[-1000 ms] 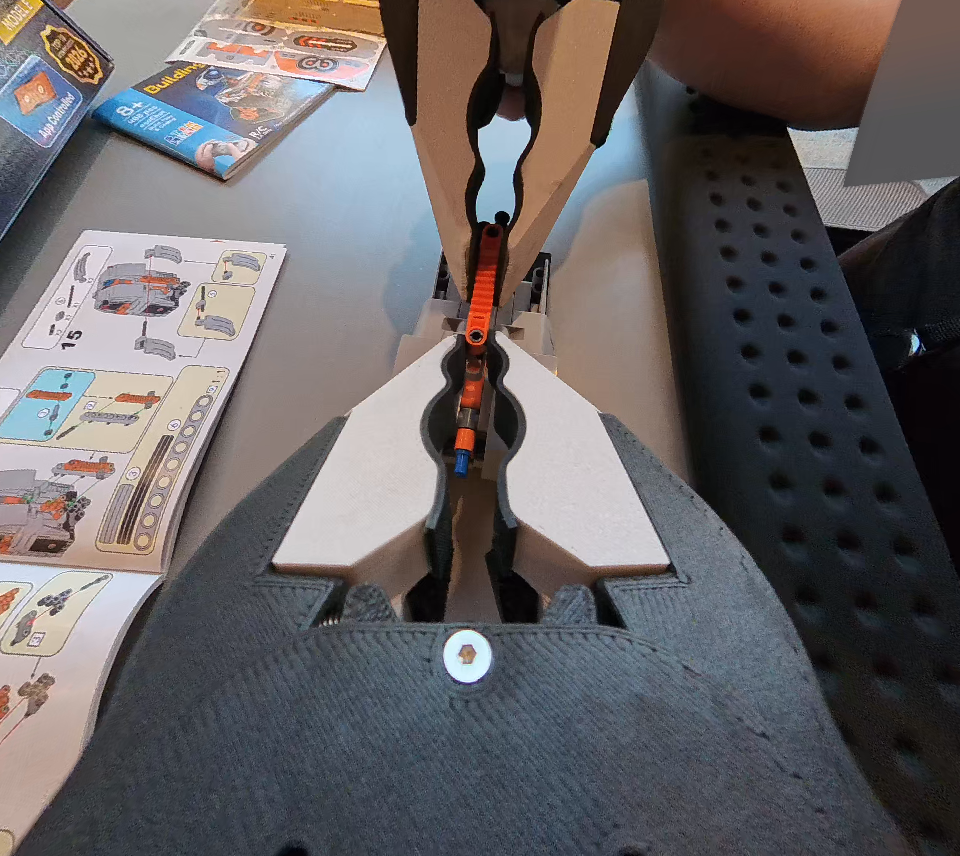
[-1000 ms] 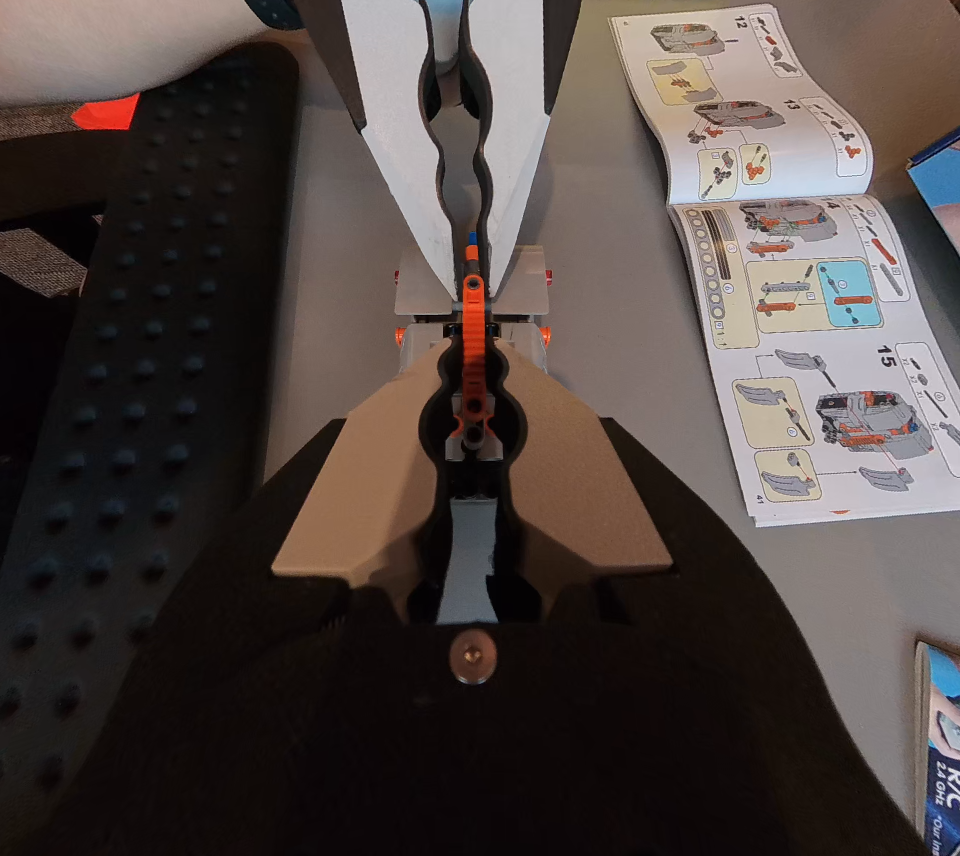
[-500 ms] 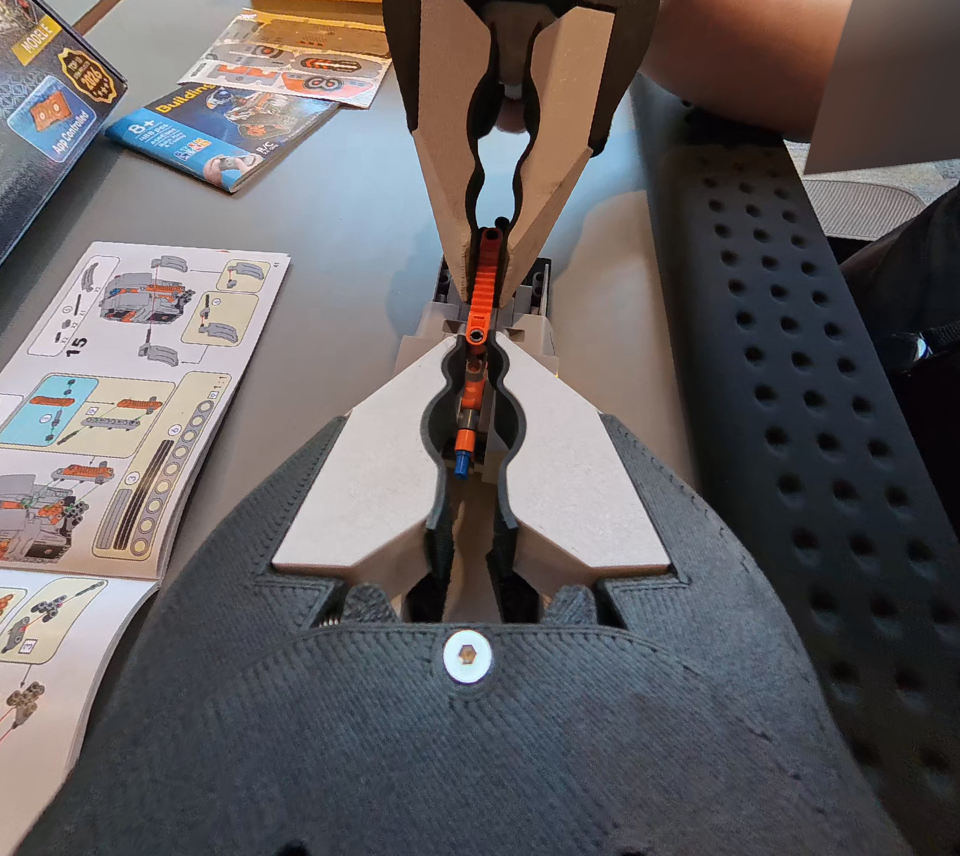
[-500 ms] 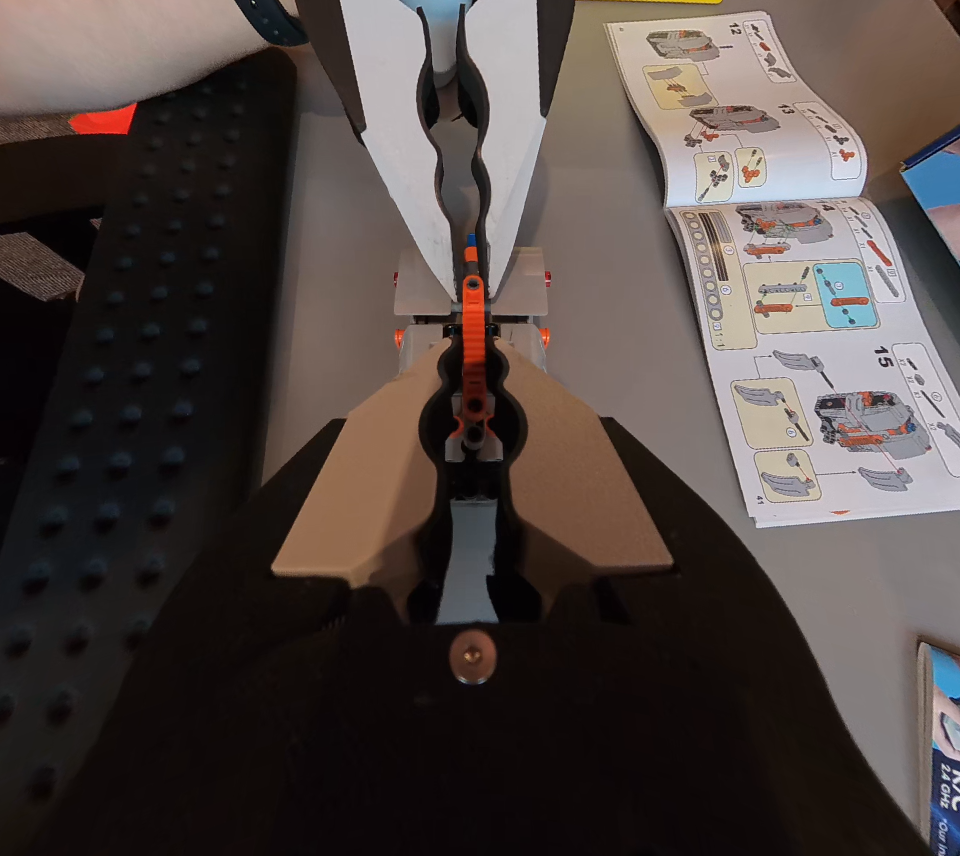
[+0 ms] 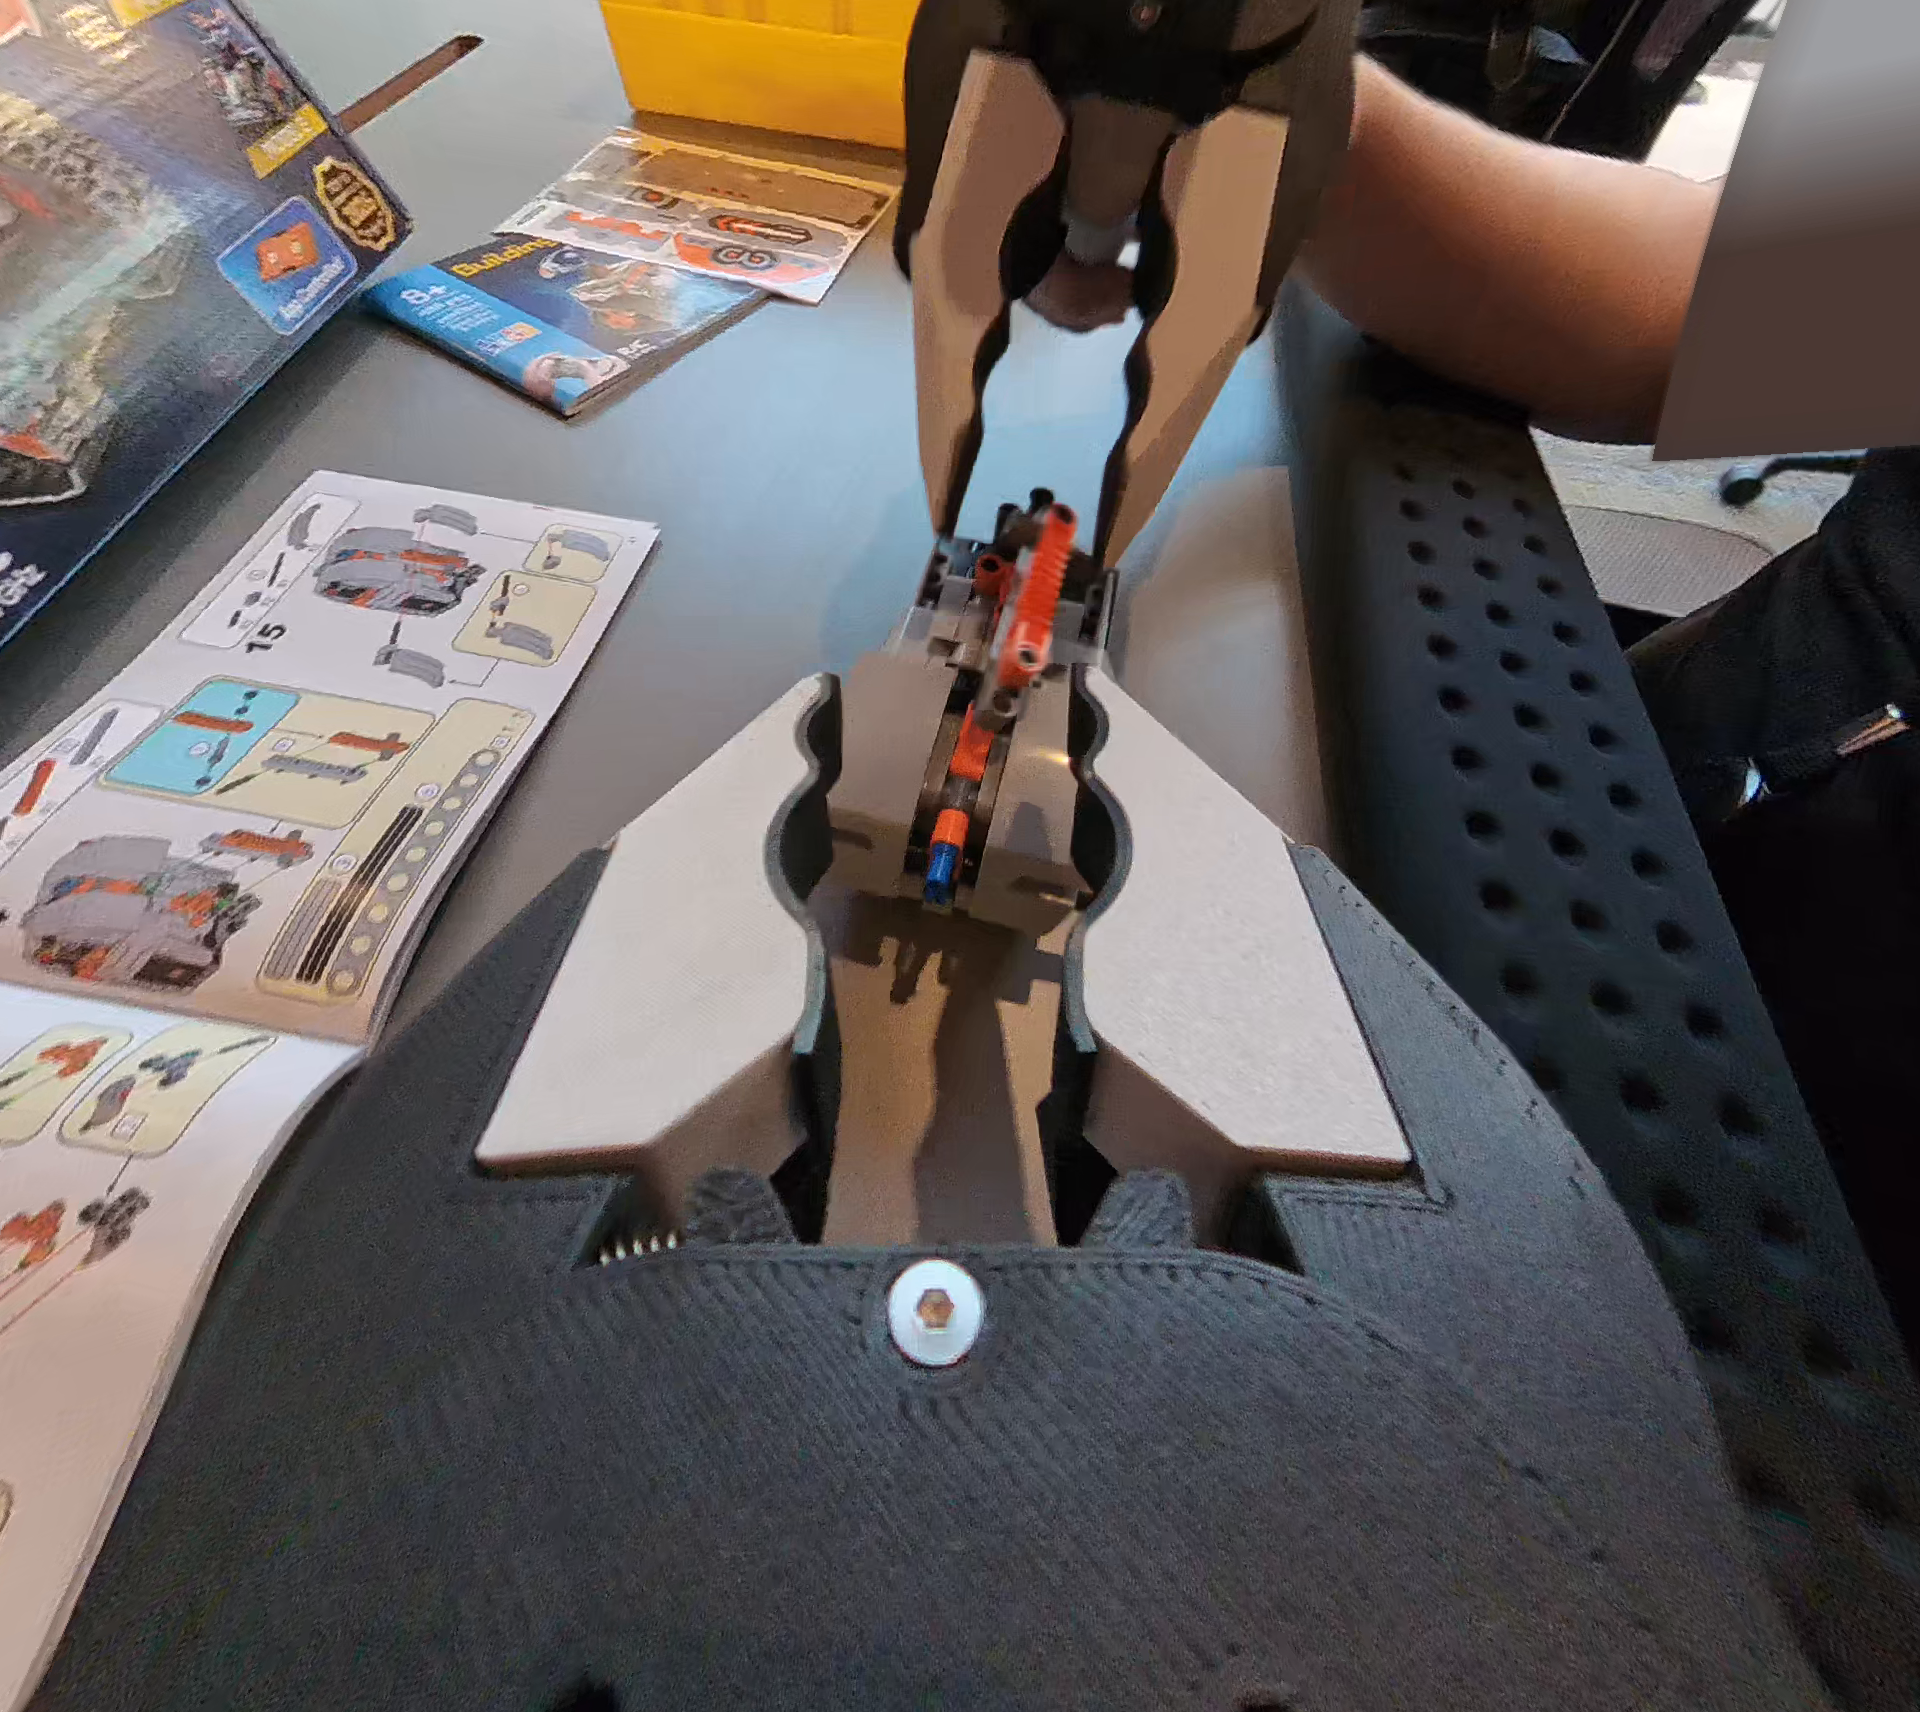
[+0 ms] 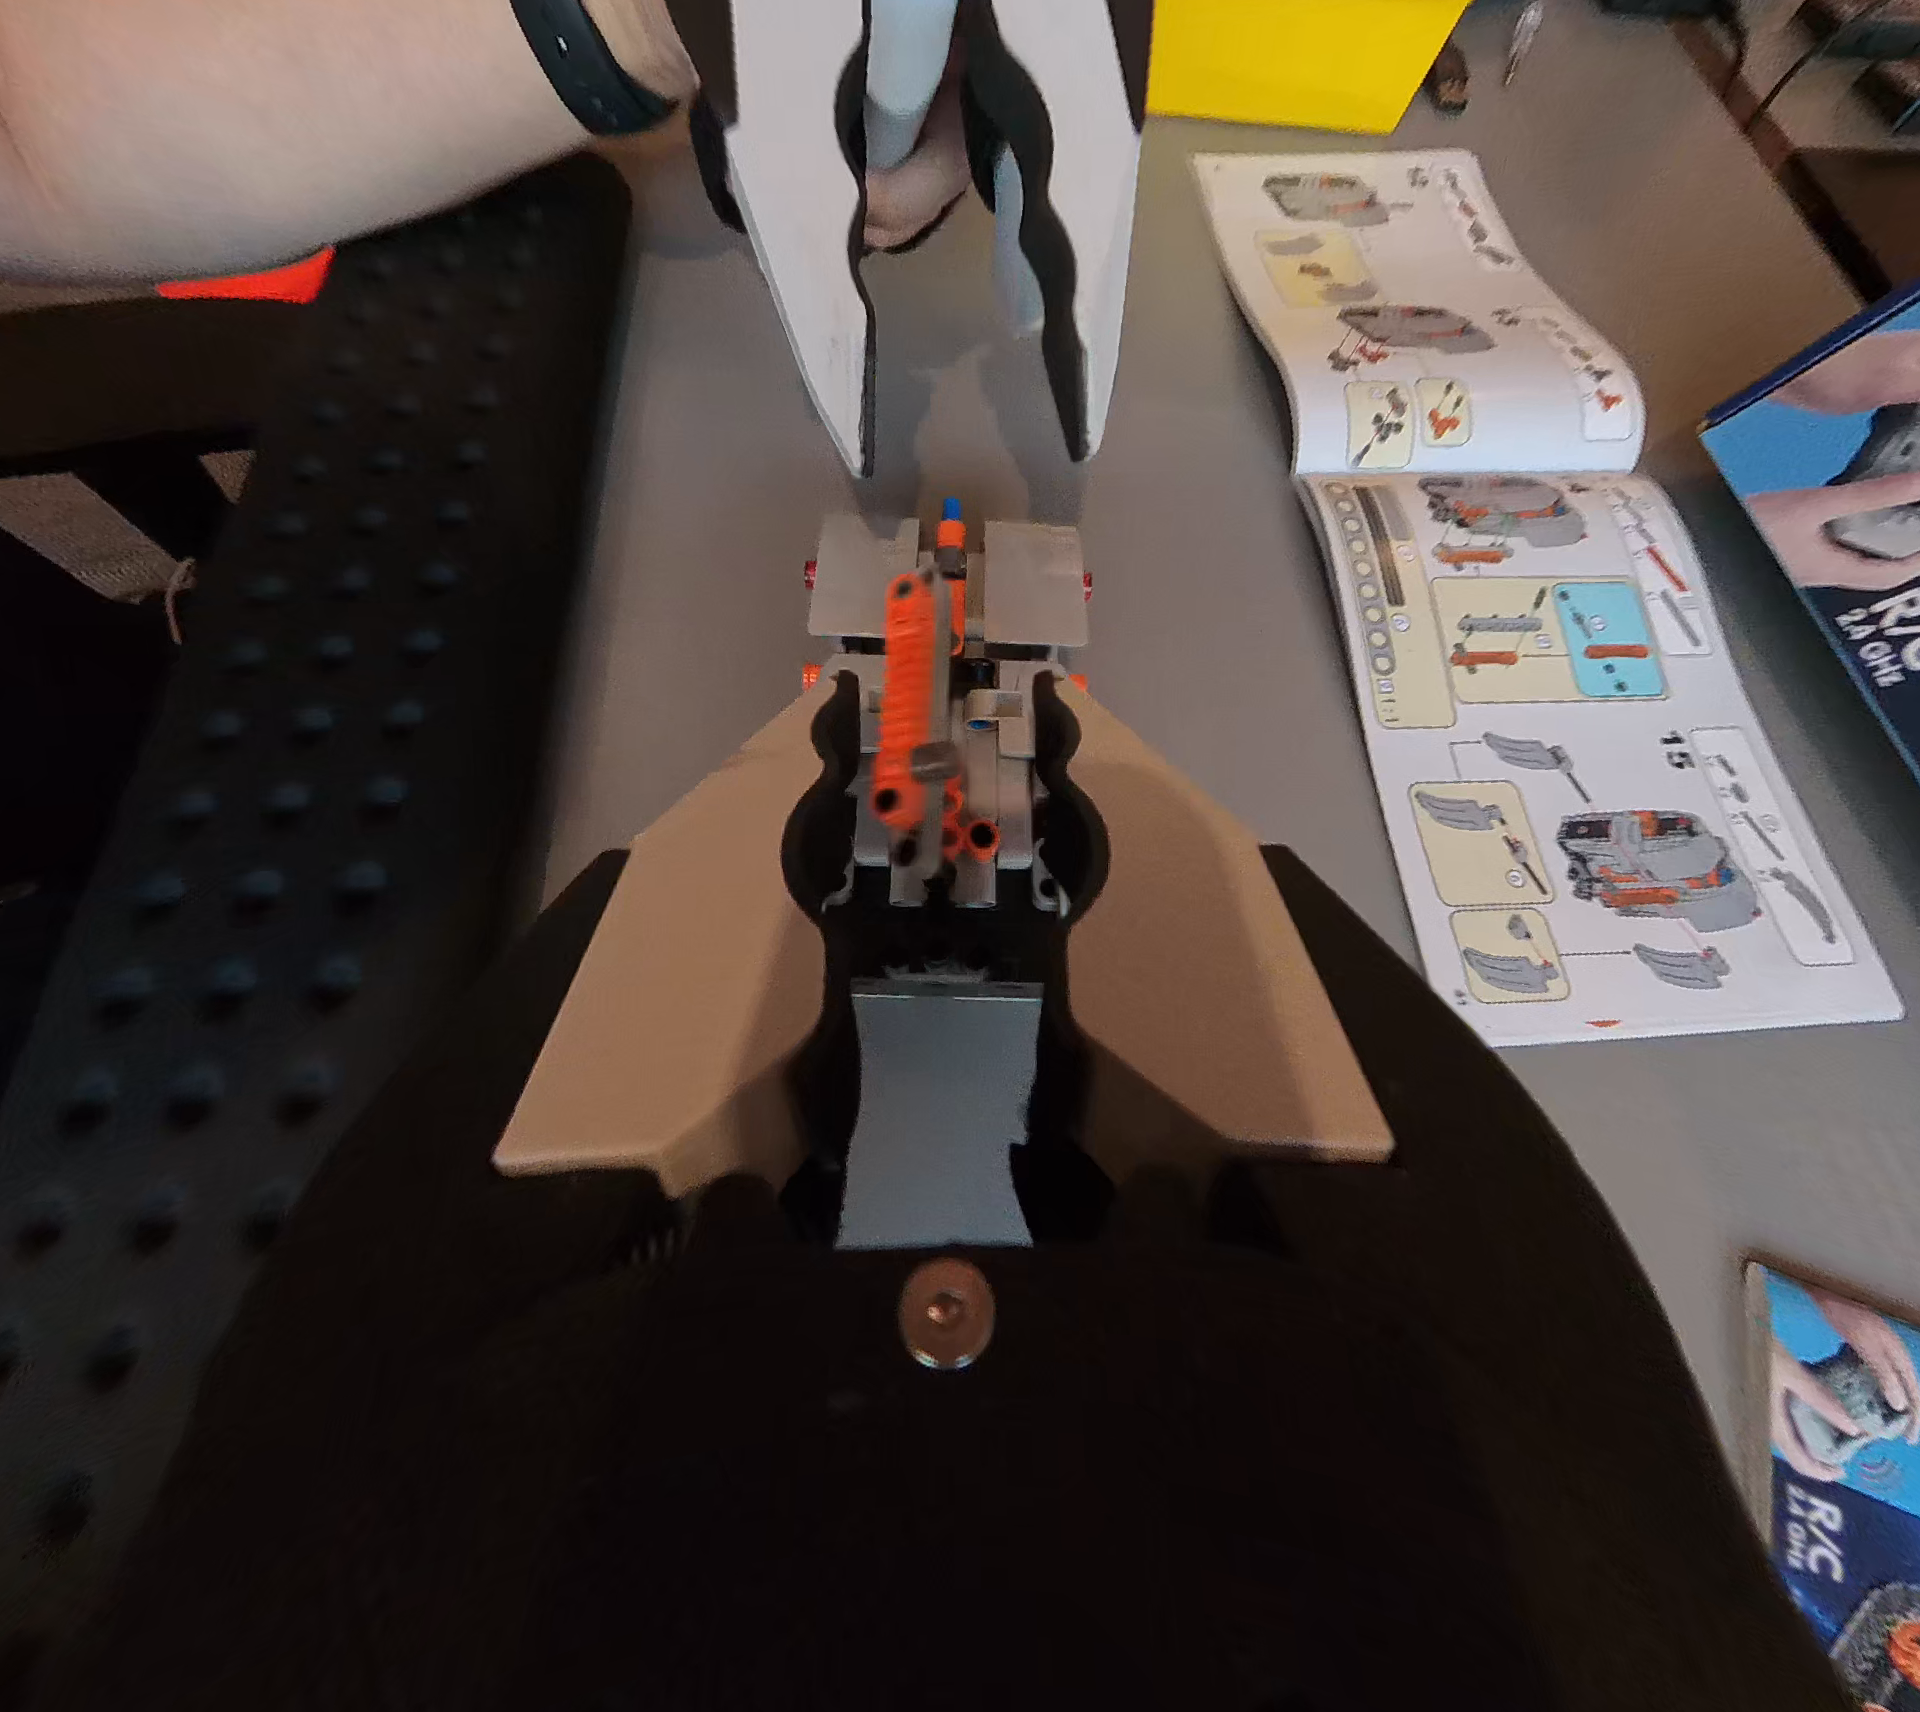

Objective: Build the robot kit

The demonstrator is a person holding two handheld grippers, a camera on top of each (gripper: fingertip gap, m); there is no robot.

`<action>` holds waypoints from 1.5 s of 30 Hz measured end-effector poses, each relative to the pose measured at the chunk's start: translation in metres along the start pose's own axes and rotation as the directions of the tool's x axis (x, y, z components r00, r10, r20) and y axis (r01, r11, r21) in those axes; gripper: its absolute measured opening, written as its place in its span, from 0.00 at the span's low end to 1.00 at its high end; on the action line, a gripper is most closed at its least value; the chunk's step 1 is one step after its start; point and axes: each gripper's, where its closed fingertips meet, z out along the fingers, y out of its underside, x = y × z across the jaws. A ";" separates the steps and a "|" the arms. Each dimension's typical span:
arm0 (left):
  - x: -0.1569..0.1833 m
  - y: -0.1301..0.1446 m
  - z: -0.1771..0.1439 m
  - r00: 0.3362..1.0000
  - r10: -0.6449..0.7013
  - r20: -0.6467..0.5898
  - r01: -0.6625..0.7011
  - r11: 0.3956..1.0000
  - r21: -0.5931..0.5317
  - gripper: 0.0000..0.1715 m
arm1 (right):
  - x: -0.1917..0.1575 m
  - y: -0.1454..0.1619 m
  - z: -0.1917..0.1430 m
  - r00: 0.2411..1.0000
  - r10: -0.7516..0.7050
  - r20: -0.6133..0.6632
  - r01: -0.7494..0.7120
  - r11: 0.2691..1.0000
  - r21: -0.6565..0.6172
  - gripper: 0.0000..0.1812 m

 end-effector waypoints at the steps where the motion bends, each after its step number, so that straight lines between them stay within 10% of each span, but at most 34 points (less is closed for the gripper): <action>1: -0.001 0.004 -0.002 1.000 -0.005 0.009 0.005 1.000 -0.005 0.26 | 0.001 -0.002 -0.005 1.000 -0.006 -0.006 0.006 1.000 0.018 0.18; 10: 0.004 0.026 0.001 0.998 -0.033 0.055 0.037 0.997 -0.074 0.28 | -0.015 0.013 -0.011 0.996 -0.055 -0.073 0.055 0.998 -0.014 0.20; 16: -0.004 0.047 -0.005 0.988 -0.068 0.139 0.085 0.990 -0.117 0.45 | -0.016 0.017 -0.025 0.971 -0.110 -0.213 0.122 0.992 0.044 0.42; 21: 0.003 0.066 0.009 0.991 -0.110 0.077 0.125 0.967 -0.222 0.54 | -0.004 0.036 0.003 0.978 -0.151 -0.143 0.129 0.980 -0.152 0.55; 30: 0.005 0.073 0.023 0.989 -0.133 0.070 0.146 0.959 -0.242 0.38 | 0.001 0.062 0.041 0.998 -0.046 0.038 0.058 0.898 -0.436 0.37; 45: 0.014 0.056 0.040 0.969 -0.246 -0.032 0.236 0.953 -0.190 0.49 | 0.005 0.052 0.016 0.995 -0.097 -0.029 0.098 0.995 0.017 0.35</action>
